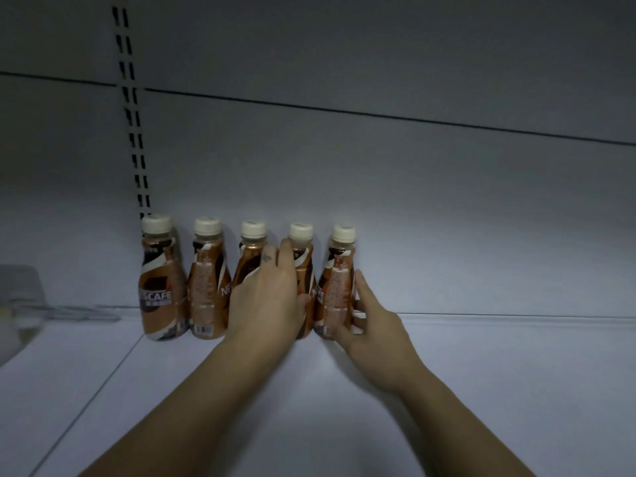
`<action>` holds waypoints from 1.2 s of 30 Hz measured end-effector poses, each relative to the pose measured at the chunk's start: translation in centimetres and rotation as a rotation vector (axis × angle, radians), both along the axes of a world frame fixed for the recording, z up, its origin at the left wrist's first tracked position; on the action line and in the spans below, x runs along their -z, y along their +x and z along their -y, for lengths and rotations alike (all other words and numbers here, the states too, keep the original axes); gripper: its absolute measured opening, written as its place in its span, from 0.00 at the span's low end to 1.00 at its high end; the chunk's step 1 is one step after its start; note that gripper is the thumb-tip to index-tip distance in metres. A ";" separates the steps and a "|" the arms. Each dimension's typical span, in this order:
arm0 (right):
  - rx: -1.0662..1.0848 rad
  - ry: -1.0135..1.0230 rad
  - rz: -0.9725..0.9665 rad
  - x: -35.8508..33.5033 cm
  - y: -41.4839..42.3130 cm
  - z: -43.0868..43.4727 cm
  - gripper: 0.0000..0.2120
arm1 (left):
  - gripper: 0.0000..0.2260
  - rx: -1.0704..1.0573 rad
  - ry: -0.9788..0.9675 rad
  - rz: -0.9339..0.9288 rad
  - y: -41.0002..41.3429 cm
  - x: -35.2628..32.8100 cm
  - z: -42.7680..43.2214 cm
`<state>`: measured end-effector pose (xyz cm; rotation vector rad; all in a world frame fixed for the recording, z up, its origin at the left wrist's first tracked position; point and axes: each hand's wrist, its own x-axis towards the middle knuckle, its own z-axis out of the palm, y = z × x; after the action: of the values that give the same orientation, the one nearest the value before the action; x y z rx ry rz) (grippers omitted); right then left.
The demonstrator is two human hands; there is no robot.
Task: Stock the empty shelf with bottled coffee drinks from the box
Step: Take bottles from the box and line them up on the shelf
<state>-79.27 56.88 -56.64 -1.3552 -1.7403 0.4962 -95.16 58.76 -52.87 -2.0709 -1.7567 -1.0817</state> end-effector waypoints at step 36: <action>0.866 -0.329 0.507 -4.0 21.5 25.7 0.47 | 0.28 0.978 -0.170 -0.385 23.6 -1.4 13.7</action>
<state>-57.78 31.16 -52.65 -2.4399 -1.2581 -0.0744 -71.59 45.02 -51.48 -3.0700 -0.6264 -0.6077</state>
